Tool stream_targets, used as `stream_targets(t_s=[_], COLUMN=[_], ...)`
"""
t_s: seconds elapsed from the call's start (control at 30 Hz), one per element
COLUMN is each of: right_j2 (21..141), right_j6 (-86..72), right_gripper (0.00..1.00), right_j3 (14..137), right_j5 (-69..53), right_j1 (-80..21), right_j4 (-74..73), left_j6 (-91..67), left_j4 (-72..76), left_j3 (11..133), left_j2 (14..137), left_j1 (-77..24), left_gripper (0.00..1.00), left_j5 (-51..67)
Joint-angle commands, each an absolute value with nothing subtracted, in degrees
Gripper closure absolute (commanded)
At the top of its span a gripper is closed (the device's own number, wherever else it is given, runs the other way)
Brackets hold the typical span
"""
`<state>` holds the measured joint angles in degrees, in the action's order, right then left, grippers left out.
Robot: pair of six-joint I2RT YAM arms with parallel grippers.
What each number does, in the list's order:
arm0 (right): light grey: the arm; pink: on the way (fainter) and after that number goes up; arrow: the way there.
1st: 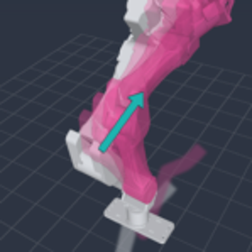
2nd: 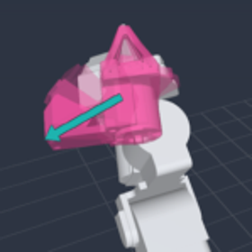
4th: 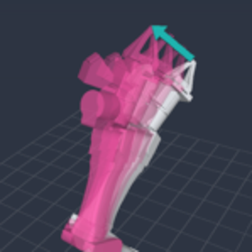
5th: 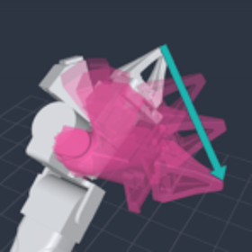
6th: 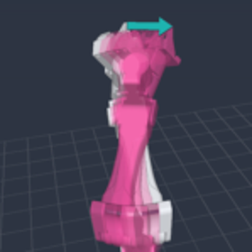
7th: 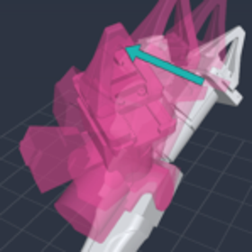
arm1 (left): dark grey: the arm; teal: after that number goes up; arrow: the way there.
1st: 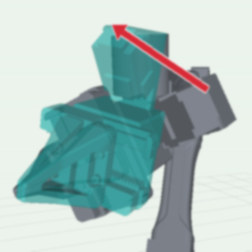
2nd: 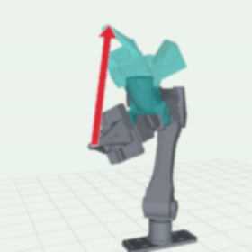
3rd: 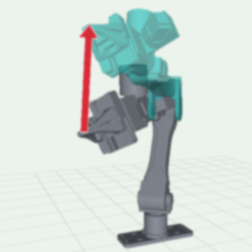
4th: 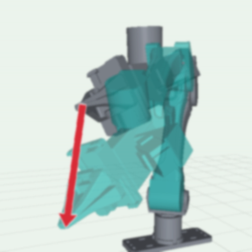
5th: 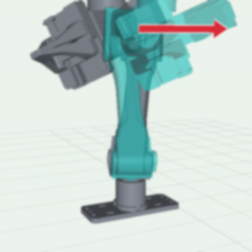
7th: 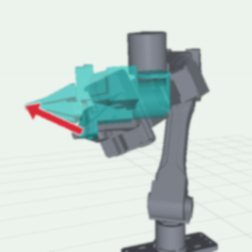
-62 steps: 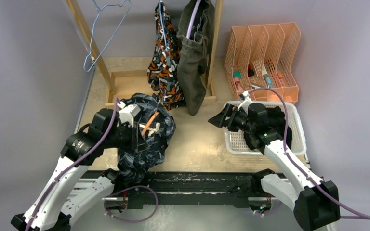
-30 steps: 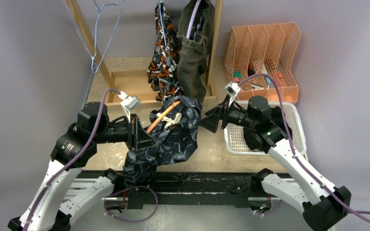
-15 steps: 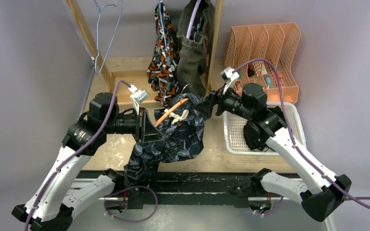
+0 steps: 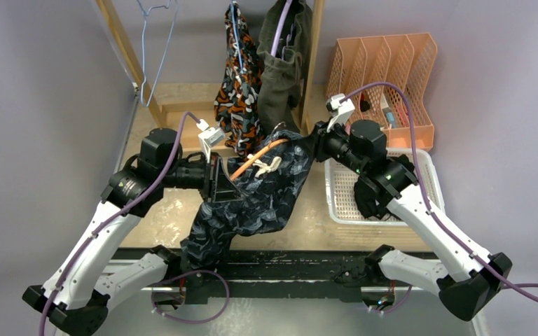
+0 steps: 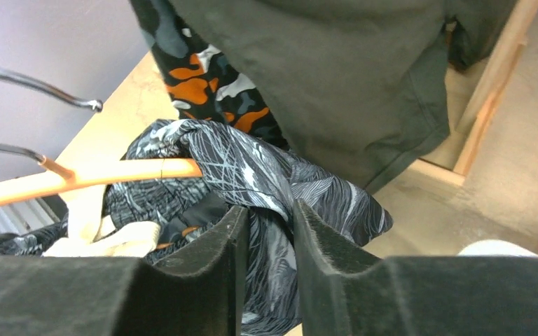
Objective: Remove the shorts from the hanger
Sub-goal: Remove the shorts from the clothes rod.
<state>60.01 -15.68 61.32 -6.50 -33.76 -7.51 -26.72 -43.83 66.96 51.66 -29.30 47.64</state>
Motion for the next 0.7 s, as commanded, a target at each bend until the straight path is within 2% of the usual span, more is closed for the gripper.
stream_targets(t_s=[0.0, 0.07, 0.17, 0.33, 0.4, 0.57, 0.67], right_j2=[59.45, 59.4, 60.8, 63.39, 62.55, 61.32, 59.91], right_j6=[-17.4, -17.54, -16.82, -18.65, -18.31, -15.62, -16.95], right_gripper=[0.76, 0.82, 0.83, 0.56, 0.56, 0.56, 0.55], right_j3=[62.78, 62.21, 62.33, 63.68, 62.34, 63.1, 65.78], right_j5=[3.34, 5.16, 5.12, 12.05, 14.9, 5.61, 6.82], right_j1=[-33.81, -33.82, -33.76, -33.79, -33.68, -33.69, -33.66], right_j4=[-6.63, -5.51, -5.3, -10.85, -10.6, -10.96, -14.29], left_j6=[-20.43, -19.09, -17.71, -17.31, -17.41, -16.3, -16.25], left_j4=[-41.13, -42.8, -44.39, -44.23, -43.77, -45.34, -45.96], left_j3=[70.57, 71.05, 71.27, 72.44, 72.66, 72.66, 72.54], left_j2=[51.98, 51.95, 51.82, 51.5, 51.33, 51.68, 51.97], left_j1=[-29.36, -29.36, -29.36, -29.36, -29.36, -29.36, -29.33], left_gripper=[1.0, 1.0, 1.0, 1.0, 1.0, 1.0, 1.0], left_j5=[51.57, 51.68, 52.06, 51.77, 51.65, 49.84, 48.06])
